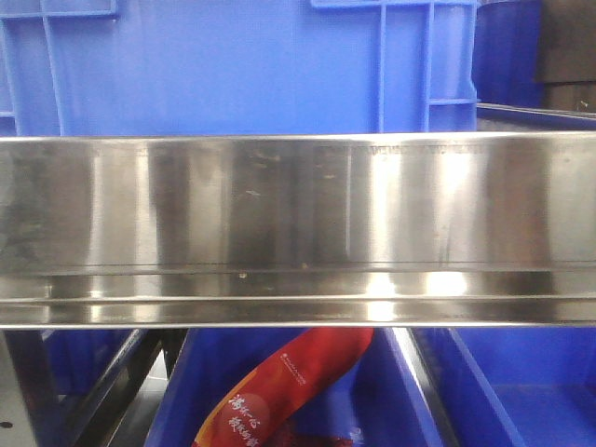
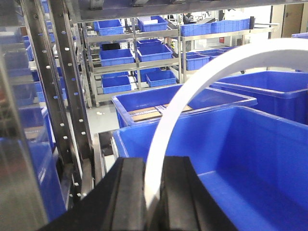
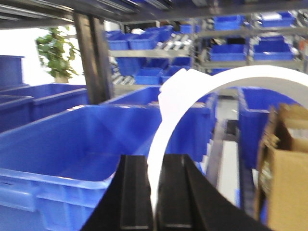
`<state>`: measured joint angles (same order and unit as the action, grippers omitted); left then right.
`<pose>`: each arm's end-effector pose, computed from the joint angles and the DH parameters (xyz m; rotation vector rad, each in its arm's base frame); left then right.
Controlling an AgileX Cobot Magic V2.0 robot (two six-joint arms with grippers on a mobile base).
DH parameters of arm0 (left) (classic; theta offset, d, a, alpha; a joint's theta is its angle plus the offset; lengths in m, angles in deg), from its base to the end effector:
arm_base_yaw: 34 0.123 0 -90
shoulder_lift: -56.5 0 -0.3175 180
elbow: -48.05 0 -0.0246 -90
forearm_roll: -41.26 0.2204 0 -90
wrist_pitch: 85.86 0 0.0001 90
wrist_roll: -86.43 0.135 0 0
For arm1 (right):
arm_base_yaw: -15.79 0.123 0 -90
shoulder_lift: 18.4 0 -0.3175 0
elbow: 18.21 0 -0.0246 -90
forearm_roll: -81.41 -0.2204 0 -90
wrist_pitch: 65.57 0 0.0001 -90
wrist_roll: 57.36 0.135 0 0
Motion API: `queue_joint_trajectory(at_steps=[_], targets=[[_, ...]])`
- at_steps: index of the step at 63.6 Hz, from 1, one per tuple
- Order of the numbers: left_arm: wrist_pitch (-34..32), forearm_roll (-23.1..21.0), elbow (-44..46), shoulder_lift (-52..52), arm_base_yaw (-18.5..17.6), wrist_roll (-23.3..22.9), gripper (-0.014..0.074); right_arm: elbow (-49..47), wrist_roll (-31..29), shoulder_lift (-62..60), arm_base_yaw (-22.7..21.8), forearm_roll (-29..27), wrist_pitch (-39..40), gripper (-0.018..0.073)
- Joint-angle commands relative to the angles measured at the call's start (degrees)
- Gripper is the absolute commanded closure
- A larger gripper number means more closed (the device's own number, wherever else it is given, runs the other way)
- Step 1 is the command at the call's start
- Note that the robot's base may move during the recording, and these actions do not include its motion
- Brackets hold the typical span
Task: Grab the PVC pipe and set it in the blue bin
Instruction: 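Move the held pipe over an open blue bin, then open both grippers to drop the pipe into the blue bin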
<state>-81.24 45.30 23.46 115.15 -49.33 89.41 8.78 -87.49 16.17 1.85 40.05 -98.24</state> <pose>0.1793 -0.0483 0.4495 0.2927 1.5061 -0.1113 0.0568 0.0356 0.4357 -0.0206 1.5285 0.1728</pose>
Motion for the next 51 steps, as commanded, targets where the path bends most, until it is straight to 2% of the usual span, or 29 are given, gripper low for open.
queue_joint_trajectory(at_steps=[1, 5, 11, 15, 36, 51], targets=[[-3.7, 2.7, 0.6, 0.3, -1.7, 0.0, 0.0707, -0.5, -4.0, 1.7, -0.2, -4.3, 1.5, 0.0727], [-4.6, 5.5, 0.7, 0.7, -3.9, 0.0, 0.0707, -0.5, -6.0, 3.2, -0.2, -8.0, 1.1, 0.0727], [-4.6, 5.6, 1.0, 1.5, -6.3, 0.0, 0.0707, -0.5, -11.2, 4.8, -0.2, -13.8, 1.0, 0.0727], [-4.6, 5.6, 1.4, 2.4, -7.2, 0.0, 0.0707, -0.5, -13.6, 5.0, -0.2, -15.8, 1.0, 0.0727], [-4.6, 5.6, 10.1, 10.3, -10.5, 0.0, 0.0707, -0.5, -18.0, 6.2, -0.2, -21.7, -0.4, 0.0727], [-2.8, 5.6, 16.7, 18.5, -10.7, 0.0, 0.0707, -0.5, -19.0, 7.4, -0.2, -21.7, -0.9, 0.0727]])
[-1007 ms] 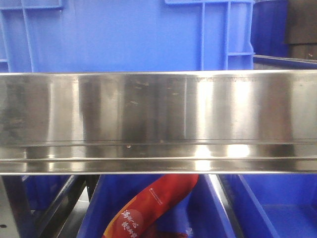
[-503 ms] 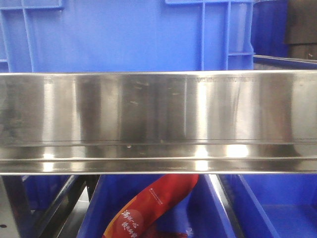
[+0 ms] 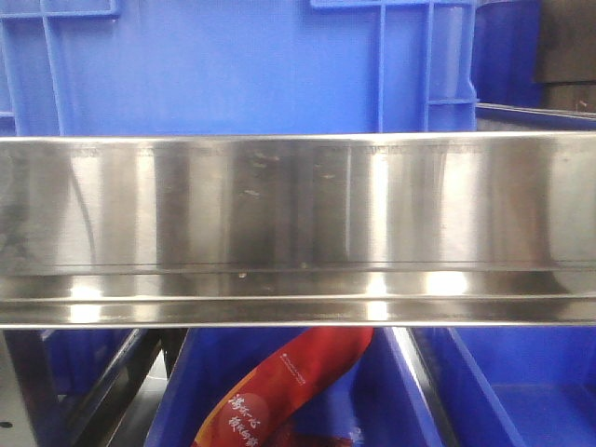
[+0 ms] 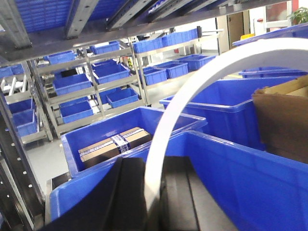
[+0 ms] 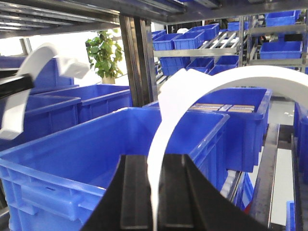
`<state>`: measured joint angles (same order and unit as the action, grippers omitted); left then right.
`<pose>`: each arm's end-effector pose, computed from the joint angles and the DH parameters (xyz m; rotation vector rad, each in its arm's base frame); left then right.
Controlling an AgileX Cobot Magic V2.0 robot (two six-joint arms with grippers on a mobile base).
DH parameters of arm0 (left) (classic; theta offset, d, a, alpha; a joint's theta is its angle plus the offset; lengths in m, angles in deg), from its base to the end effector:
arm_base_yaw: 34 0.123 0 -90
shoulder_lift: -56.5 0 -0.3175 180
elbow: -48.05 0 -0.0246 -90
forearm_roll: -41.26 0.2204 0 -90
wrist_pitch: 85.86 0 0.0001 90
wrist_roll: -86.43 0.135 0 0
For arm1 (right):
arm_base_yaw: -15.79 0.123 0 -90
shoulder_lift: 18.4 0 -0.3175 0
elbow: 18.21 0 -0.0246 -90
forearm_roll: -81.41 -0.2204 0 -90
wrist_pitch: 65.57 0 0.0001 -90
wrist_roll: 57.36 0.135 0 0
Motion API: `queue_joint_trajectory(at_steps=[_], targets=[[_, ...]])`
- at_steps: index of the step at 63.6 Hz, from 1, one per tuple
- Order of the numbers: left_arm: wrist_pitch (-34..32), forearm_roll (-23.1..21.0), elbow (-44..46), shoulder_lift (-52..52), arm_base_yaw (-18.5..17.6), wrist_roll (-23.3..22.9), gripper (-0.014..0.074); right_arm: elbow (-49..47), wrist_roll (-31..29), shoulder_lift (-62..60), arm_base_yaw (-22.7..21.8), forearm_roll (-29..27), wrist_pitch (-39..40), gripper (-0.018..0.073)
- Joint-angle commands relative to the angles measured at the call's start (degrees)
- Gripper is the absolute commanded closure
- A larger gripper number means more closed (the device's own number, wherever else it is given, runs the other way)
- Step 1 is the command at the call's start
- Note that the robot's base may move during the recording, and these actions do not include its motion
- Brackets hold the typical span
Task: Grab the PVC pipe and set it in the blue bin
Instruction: 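Open both grippers to drop the pipe into the blue bin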
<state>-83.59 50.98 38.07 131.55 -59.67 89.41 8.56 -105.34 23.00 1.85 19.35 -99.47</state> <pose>0.2441 -0.1163 0.4797 0.4962 1.4427 -0.1758 0.0882 0.0467 0.4466 -0.1103 1.5091 0.3215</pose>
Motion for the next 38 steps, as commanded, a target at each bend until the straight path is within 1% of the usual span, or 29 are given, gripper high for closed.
queue_joint_trajectory(at_steps=[1, 14, 19, 28, 38], targets=[[-0.5, -0.1, 2.3, 2.6, -0.4, 0.0, 0.0707, -0.2, -1.3, 0.7, -0.2, -1.0, 0.3, 0.0727], [-0.3, -0.1, 4.9, 8.9, -0.4, 0.0, 0.0707, -0.2, -1.9, 2.1, -0.2, -2.2, 0.3, 0.0727], [-0.3, -0.1, 5.4, 10.9, -0.4, 0.0, 0.0707, -0.2, -5.0, 3.0, -0.2, -4.0, 0.0, 0.0727], [-0.4, -0.1, 6.2, 13.3, -0.4, 0.0, 0.0707, -0.8, -9.9, 4.8, -0.2, -9.9, -0.9, 0.0727], [0.1, -0.1, 7.0, 14.2, -0.4, 0.0, 0.0704, -4.4, -10.6, 8.3, -0.2, -10.8, -3.8, 0.0727]])
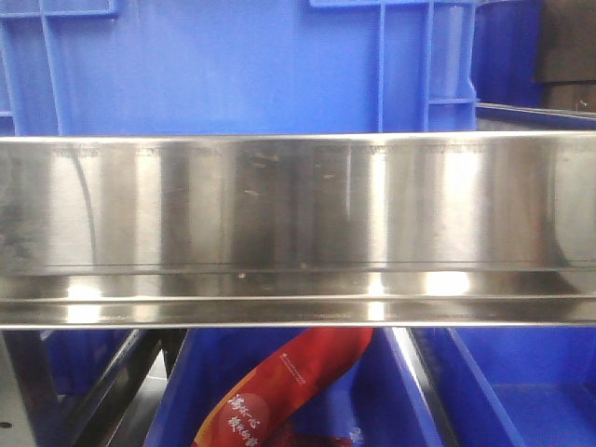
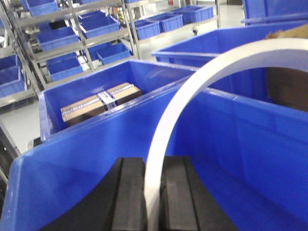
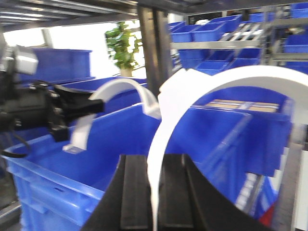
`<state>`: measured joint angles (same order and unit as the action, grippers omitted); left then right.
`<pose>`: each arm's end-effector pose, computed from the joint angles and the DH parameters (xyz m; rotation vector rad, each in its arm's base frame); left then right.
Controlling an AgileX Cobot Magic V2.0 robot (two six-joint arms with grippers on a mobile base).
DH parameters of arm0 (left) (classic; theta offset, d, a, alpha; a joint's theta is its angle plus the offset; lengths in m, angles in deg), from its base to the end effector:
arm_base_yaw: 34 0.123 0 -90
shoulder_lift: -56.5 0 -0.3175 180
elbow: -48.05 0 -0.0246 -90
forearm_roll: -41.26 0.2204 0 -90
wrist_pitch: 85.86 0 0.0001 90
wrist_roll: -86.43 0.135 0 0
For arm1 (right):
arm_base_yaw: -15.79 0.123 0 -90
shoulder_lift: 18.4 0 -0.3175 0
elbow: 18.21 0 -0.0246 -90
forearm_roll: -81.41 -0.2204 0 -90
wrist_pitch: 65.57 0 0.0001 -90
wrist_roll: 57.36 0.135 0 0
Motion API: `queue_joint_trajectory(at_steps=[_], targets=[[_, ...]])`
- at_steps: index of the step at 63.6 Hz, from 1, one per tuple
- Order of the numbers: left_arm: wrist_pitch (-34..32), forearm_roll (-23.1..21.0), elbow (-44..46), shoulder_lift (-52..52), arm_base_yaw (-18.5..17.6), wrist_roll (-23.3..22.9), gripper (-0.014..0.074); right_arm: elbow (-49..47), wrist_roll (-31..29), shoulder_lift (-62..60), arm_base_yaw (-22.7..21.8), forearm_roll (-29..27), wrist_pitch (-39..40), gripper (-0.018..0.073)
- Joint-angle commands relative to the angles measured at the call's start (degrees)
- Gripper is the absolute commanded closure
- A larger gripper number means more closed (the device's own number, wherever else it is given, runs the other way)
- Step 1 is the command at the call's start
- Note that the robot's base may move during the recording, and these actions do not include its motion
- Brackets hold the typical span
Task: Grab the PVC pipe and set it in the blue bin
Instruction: 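Open both grippers to drop the pipe into the blue bin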
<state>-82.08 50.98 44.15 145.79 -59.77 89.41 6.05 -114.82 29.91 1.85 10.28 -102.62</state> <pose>0.3172 -0.1514 0.4364 0.5499 1.6023 -0.1617 0.1179 0.0501 0.4567 -0.1817 1.5195 0.3920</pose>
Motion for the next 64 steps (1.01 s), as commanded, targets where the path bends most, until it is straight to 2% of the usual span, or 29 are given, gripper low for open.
queue_joint_trajectory(at_steps=[1, 5, 18, 25, 32, 38, 47, 56, 64], targets=[[-1.4, -0.1, 0.9, 0.0, -0.3, 0.0, 0.0702, -2.3, -1.1, 1.7, -0.2, -1.7, -0.6, 0.0727], [-1.5, -0.1, 0.9, 0.0, -0.3, 0.0, 0.0666, -3.9, -1.1, 3.3, -0.2, -1.7, -1.8, 0.0727], [-1.4, -0.1, 0.9, 0.0, -0.3, 0.0, 0.0395, -6.6, -1.1, 7.0, 2.1, -2.0, -3.4, 0.0727], [-1.4, -0.1, 0.9, 0.0, -0.3, 0.0, 0.0354, -6.8, -2.6, 8.7, 4.0, -2.0, -3.0, 0.0727], [-1.2, -0.4, 0.9, -0.4, -0.8, 0.0, 0.037, -6.8, -5.5, 9.4, 7.0, -2.0, -0.7, 0.0727], [0.3, -0.4, 0.9, -1.4, -1.8, 0.0, 0.0414, -6.8, -5.7, 9.4, 9.5, -2.0, 2.7, 0.0727], [4.1, -0.4, 0.9, -3.9, -3.0, 0.0, 0.0555, -6.8, -7.9, 9.4, 11.3, -1.5, 5.0, 0.0721], [6.9, -0.4, 0.9, -7.8, -3.3, 0.0, 0.0705, -6.8, -8.6, 9.4, 11.3, -1.4, 6.1, 0.0722], [10.8, -0.5, 0.9, -10.5, -3.7, 0.0, 0.0708, -6.8, -10.4, 10.0, 11.3, -1.4, 6.2, 0.0722]])
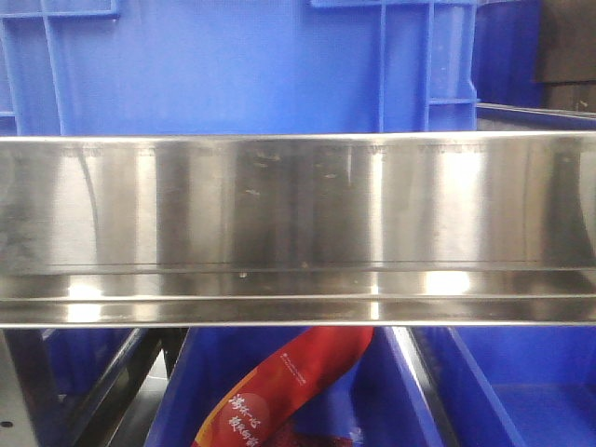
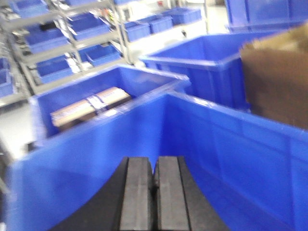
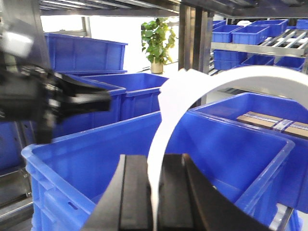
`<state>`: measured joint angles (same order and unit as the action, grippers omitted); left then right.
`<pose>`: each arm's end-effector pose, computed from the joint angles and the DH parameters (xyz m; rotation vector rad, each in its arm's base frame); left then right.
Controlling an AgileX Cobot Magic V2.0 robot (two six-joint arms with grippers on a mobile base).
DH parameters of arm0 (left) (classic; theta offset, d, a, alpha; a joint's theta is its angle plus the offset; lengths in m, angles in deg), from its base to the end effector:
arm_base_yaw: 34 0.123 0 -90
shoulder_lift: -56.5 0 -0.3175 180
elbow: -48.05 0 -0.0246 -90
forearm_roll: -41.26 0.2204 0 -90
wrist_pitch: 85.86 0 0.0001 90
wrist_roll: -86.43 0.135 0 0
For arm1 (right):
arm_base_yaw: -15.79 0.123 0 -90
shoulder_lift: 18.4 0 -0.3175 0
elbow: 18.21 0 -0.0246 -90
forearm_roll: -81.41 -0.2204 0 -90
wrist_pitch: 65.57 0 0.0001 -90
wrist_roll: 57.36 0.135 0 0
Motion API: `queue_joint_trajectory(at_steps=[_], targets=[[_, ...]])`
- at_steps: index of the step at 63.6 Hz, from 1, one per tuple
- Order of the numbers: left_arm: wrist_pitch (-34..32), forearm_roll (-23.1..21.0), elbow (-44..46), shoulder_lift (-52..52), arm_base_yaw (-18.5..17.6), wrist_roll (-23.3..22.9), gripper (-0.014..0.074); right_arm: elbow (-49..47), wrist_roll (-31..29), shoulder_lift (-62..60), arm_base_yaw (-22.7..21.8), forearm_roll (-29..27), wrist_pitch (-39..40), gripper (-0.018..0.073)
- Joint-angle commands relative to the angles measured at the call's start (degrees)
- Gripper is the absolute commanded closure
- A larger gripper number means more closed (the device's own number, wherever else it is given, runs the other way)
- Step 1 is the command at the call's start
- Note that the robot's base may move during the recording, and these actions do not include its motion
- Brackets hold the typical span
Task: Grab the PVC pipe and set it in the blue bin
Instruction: 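Open both grippers to drop the pipe into the blue bin, then raise both grippers away from the blue bin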
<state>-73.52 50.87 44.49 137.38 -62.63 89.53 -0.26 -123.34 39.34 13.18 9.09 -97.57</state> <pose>0.2662 -0.1398 0.4667 0.5681 1.5910 -0.1814 0.1572 0.0611 0.4770 -0.3463 1.4914 0.4097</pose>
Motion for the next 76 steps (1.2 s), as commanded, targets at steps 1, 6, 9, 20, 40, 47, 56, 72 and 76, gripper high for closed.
queue_joint_trajectory(at_steps=[1, 6, 9, 20, 40, 47, 56, 72, 76], targets=[[2.7, -0.4, 0.5, -2.7, -1.0, -0.1, 0.0708, -0.5, -2.2, 0.7, 0.0, -0.2, 1.1, 0.0722], [3.8, -0.4, 0.2, -4.5, -2.0, -0.1, 0.0708, -0.7, -2.4, 1.6, 0.0, -0.2, 1.3, 0.0722], [3.7, -0.3, -0.3, -5.6, -2.6, -0.1, 0.0708, -1.1, -2.4, 2.4, 0.0, -0.2, 1.2, 0.0722], [2.9, -0.3, -3.4, -8.8, -4.1, -0.4, 0.0708, -4.7, -4.7, 5.3, 3.1, 0.0, 3.2, 0.0722], [1.4, 0.0, -7.7, -13.6, -4.1, -0.5, 0.0708, -6.6, -5.9, 13.1, 11.4, 4.1, 12.9, 0.0722], [2.1, 0.6, -8.1, -14.9, -4.1, -0.5, 0.0708, -7.0, -7.6, 15.4, 13.7, 4.2, 16.4, 0.0722], [3.0, 1.4, -8.1, -16.1, -4.1, -0.5, 0.0708, -9.8, -7.6, 19.6, 14.6, 4.5, 16.3, 0.0722], [4.5, 3.3, -8.1, -18.2, -1.9, -0.6, 0.0708, -15.6, -7.6, 27.2, 14.6, 6.1, 13.8, 0.0715], [5.7, 3.2, -8.1, -18.7, -0.5, -0.8, 0.0708, -16.3, -7.6, 28.5, 14.6, 6.1, 13.0, 0.0673]])
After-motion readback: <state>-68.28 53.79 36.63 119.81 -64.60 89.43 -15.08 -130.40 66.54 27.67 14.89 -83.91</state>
